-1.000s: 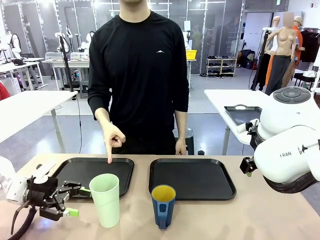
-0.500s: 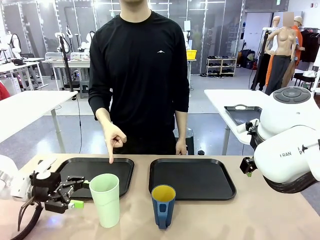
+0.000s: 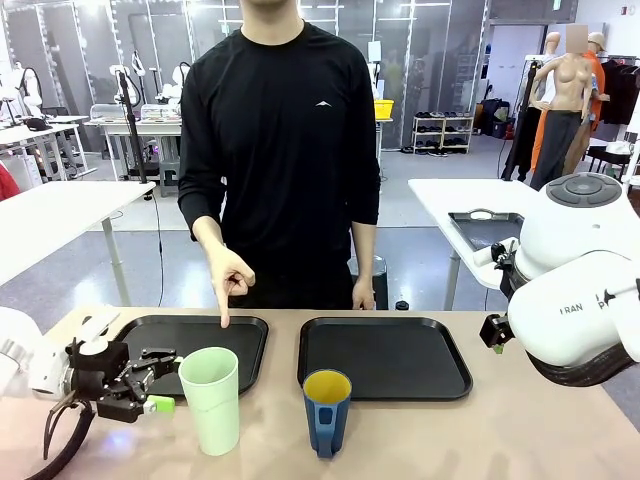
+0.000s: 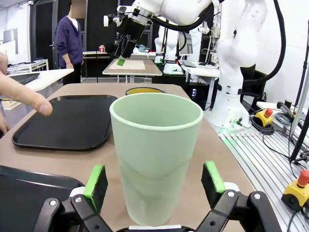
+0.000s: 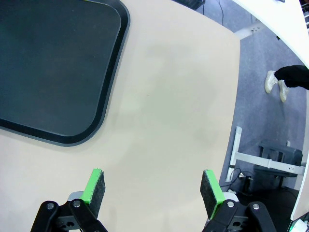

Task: Sort and store the cups by type.
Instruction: Pick up the Reusable plastic cup.

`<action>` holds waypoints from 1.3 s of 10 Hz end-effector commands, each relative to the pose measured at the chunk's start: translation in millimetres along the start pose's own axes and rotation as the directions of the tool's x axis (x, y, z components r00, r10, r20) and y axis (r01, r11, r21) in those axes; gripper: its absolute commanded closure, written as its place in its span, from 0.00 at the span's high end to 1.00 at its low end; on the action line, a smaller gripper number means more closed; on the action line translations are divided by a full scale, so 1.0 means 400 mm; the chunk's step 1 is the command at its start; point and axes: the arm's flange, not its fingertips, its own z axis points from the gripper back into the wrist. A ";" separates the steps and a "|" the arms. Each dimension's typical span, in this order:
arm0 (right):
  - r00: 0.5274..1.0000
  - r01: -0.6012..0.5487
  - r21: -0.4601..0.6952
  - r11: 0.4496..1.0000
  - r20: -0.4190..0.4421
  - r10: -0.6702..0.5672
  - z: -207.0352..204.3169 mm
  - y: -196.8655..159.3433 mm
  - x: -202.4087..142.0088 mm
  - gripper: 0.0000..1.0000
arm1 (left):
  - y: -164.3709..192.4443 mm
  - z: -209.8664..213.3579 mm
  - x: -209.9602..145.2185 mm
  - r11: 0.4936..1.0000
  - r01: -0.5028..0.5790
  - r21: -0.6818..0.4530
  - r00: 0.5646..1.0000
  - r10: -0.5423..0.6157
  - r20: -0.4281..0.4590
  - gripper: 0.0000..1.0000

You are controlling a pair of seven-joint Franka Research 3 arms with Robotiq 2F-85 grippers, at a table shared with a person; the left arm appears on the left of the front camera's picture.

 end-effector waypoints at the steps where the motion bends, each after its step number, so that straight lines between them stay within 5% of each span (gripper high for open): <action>1: 1.000 -0.003 0.000 1.000 -0.001 0.003 -0.002 0.001 -0.003 1.00 | -0.002 0.004 -0.004 1.000 0.001 0.004 1.000 -0.001 -0.004 1.00; 13: 1.000 -0.003 0.000 1.000 -0.001 0.003 -0.002 0.001 -0.003 1.00 | 0.035 -0.097 -0.032 0.998 -0.008 -0.062 1.000 0.008 0.002 1.00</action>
